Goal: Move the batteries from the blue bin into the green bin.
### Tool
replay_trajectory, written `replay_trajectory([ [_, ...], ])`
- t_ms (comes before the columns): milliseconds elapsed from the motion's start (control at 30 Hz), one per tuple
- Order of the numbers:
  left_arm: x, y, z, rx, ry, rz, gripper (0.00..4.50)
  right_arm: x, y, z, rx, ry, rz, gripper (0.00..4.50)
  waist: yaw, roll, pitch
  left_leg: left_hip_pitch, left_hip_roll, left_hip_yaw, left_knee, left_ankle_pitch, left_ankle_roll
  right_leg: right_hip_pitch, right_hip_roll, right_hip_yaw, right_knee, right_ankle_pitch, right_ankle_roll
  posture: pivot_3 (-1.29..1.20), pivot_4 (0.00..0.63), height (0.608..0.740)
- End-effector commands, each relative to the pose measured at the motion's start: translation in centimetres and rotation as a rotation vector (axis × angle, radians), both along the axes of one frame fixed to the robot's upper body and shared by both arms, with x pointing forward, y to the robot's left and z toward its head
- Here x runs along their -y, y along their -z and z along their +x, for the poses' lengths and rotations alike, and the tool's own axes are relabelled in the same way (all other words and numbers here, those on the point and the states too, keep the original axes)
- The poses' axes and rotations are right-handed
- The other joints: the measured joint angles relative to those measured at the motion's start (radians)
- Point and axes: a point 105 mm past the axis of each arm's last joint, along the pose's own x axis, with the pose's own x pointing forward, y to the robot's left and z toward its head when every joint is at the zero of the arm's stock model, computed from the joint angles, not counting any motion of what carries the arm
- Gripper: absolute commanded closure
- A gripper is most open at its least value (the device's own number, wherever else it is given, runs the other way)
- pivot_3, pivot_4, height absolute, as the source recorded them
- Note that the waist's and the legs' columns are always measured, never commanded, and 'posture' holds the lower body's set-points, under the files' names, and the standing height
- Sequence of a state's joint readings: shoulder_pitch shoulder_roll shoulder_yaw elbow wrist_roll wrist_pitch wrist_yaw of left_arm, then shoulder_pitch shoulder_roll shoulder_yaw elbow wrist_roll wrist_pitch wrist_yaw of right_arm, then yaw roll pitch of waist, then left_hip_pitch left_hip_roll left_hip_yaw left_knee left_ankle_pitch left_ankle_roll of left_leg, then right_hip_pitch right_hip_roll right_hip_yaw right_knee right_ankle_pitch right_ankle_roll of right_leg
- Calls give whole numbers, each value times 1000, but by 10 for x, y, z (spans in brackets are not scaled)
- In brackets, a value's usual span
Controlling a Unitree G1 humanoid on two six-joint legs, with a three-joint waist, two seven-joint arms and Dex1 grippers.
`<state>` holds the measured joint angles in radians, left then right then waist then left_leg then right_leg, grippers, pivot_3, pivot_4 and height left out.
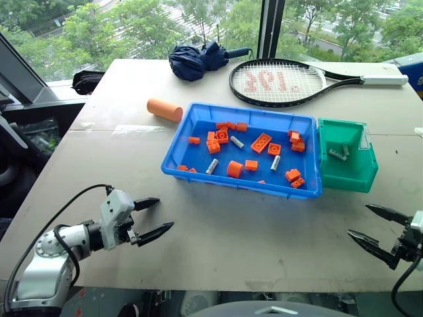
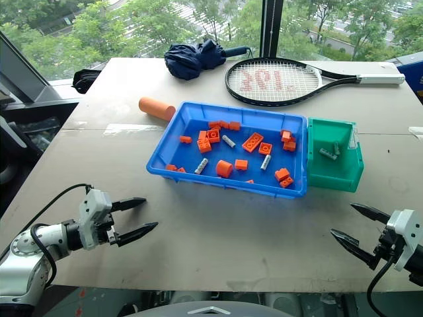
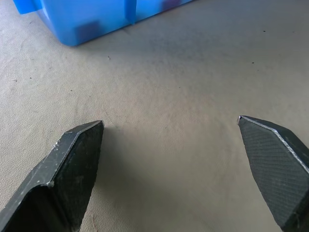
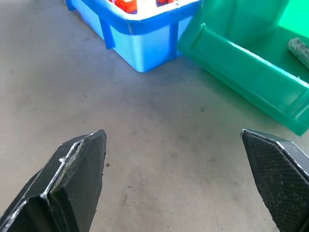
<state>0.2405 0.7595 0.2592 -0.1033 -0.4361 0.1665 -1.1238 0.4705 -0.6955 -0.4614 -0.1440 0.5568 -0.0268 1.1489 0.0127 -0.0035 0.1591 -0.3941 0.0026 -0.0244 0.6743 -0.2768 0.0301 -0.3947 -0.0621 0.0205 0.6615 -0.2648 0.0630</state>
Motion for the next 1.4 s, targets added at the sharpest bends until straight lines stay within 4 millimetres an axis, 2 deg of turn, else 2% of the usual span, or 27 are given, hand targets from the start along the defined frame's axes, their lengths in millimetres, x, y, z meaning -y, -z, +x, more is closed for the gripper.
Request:
replay_trajectory([
  [33,-2,-9,1,26,23,-5,0,-4,-26,-2,57,-20,1,26,0,0,0,0,0,0,0,0,0,0,0,0,0,0,0,0,150,740],
  [133,-3,-22,2,41,69,2,0,-14,-41,-5,55,-52,13,26,0,0,0,0,0,0,0,0,0,0,0,0,0,0,0,0,150,740],
  [200,-4,-40,7,70,92,0,0,-24,-56,-3,74,-78,31,26,0,0,0,0,0,0,0,0,0,0,0,0,0,0,0,0,150,740],
  [333,3,-82,16,121,181,-21,0,-59,-88,16,131,-165,55,26,-2,-1,0,0,0,0,1,0,0,0,1,-2,0,0,0,0,150,740],
  [433,13,-104,20,155,264,-8,0,-83,-100,34,138,-246,18,26,-7,-1,1,0,0,0,1,0,0,0,2,-2,0,0,0,0,150,740],
  [633,36,-132,18,176,460,72,0,-118,-104,88,153,-480,-257,26,-18,-2,4,-2,0,0,0,0,0,-2,8,-2,0,0,1,0,150,740],
  [733,48,-147,23,234,491,80,0,-129,-100,115,152,-573,-393,26,-25,-3,8,-3,0,0,0,0,0,-3,9,-2,0,0,1,0,150,740],
  [833,59,-163,27,299,496,68,0,-142,-95,139,145,-644,-455,26,-27,-4,9,-4,0,-1,1,0,0,-4,10,-3,0,0,1,0,150,740],
  [967,71,-172,30,345,445,48,0,-150,-85,166,110,-609,-477,26,-28,-4,9,-7,1,0,1,1,-2,-8,10,-1,1,0,1,0,150,740],
  [1033,72,-173,28,346,435,48,0,-153,-84,173,93,-564,-454,26,-27,-4,10,-9,0,0,1,3,-4,-10,10,-1,1,1,1,0,150,740],
  [1233,73,-168,27,335,404,47,0,-161,-82,173,-37,-316,-282,26,-25,-4,10,-13,1,-1,1,3,-5,-13,9,-2,3,1,1,0,150,740],
  [1400,75,-170,33,336,418,44,0,-159,-83,163,-94,-107,-243,26,-23,-4,10,-20,0,-2,6,4,-6,-20,9,-3,8,1,1,0,150,740],
])
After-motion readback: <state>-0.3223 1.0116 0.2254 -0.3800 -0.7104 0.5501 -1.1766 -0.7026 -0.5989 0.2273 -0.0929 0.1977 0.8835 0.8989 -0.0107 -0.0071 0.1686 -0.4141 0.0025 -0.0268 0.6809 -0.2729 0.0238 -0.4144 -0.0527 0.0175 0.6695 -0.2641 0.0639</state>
